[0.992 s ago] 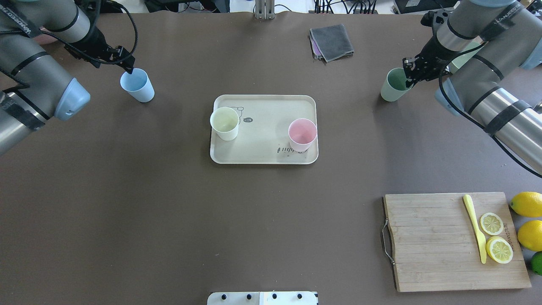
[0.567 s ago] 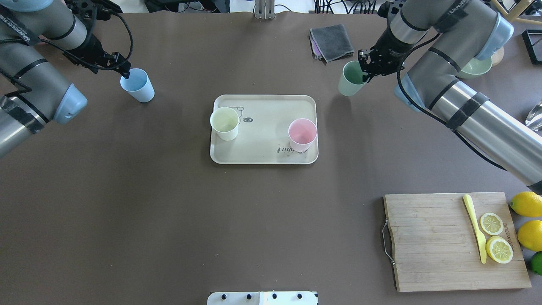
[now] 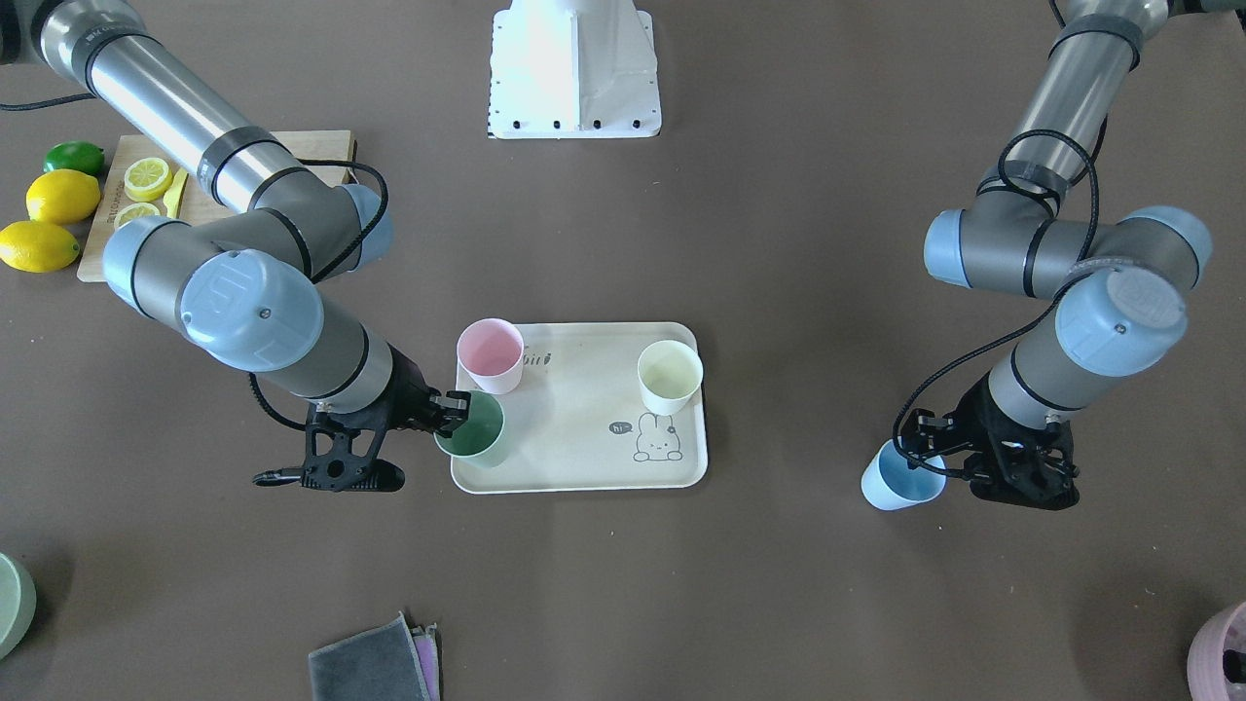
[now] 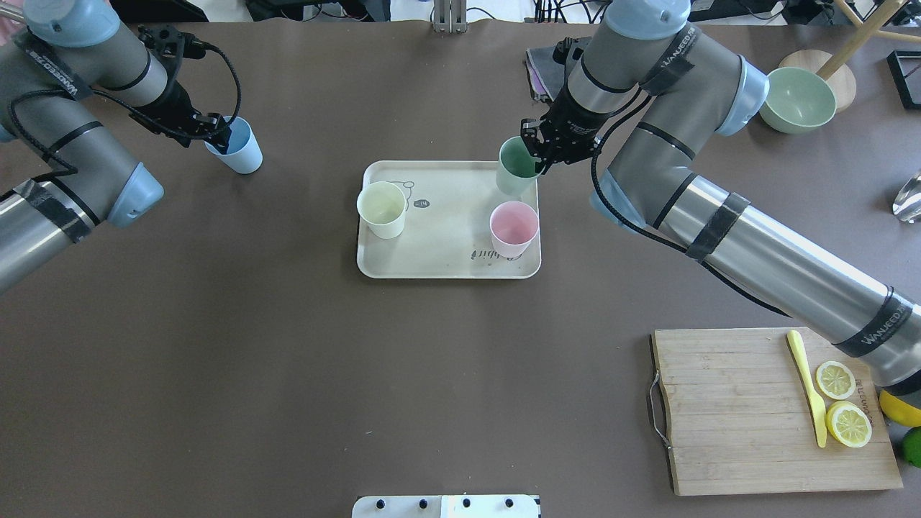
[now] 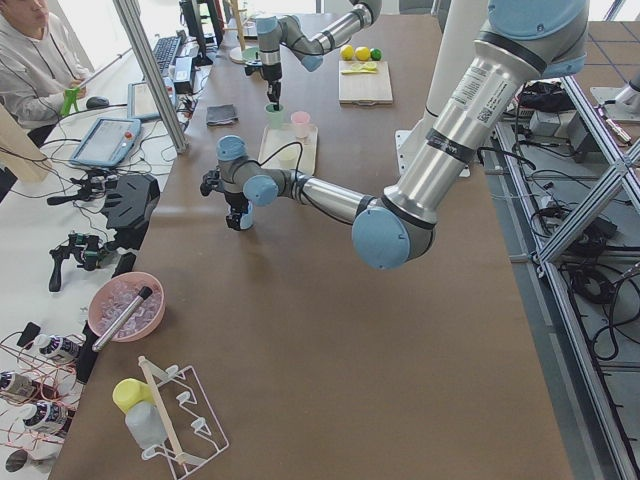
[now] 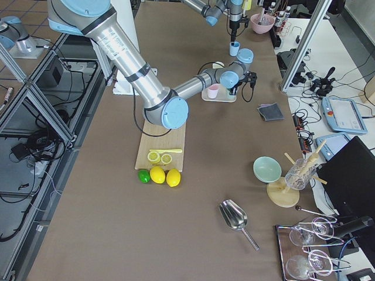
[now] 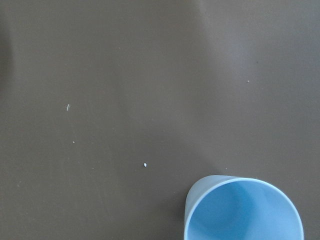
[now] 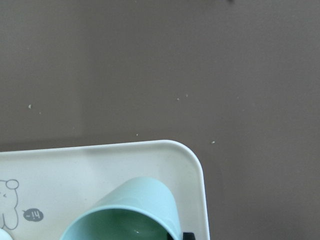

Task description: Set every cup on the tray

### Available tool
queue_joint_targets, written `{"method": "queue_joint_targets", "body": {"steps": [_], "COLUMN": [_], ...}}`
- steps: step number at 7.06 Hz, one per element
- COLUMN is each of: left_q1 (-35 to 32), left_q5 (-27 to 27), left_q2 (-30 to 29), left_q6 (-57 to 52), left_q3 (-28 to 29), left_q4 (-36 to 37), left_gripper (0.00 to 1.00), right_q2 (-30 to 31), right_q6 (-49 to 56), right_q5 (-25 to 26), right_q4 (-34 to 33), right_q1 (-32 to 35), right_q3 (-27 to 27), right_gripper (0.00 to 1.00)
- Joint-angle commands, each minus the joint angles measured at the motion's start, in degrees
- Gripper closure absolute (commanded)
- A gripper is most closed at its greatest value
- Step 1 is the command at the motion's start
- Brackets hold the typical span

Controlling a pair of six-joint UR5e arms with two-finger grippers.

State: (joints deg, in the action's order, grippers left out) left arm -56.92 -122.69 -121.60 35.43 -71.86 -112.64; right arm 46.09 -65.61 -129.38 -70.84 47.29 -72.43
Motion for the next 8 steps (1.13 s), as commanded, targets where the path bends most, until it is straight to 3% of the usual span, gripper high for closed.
{"method": "queue_joint_targets", "body": {"steps": [1, 2, 3, 7, 8], "left_q1": [0.32, 0.41, 1.02, 10.67, 12.34], "left_q5": [-0.35, -0.88, -1.75, -0.53, 2.95], "left_q2": [-2.66, -5.99, -9.33, -16.39, -17.0], "left_q6": [2.86, 5.76, 9.53, 22.39, 23.36], "left_q3": [0.93, 0.76, 0.67, 0.23, 0.58], "left_q4": [-0.13, 1.01, 2.76, 2.96, 2.78], "left_gripper": [1.0, 1.0, 1.0, 1.0, 1.0], "right_q2": [-0.47, -0.56, -0.47, 1.37, 2.07], "right_q6": [-1.45, -1.54, -1.19, 1.7, 2.23], "right_q5": [2.46, 3.25, 3.26, 0.8, 0.71], "right_q4": [0.0, -0.08, 0.0, -0.44, -0.35], "right_q1": [-2.55, -2.64, -2.56, 2.18, 2.36], "right_q3": [-0.08, -0.17, -0.34, -2.54, -2.63], "right_gripper": [1.0, 0.92, 0.01, 0.0, 0.0]}}
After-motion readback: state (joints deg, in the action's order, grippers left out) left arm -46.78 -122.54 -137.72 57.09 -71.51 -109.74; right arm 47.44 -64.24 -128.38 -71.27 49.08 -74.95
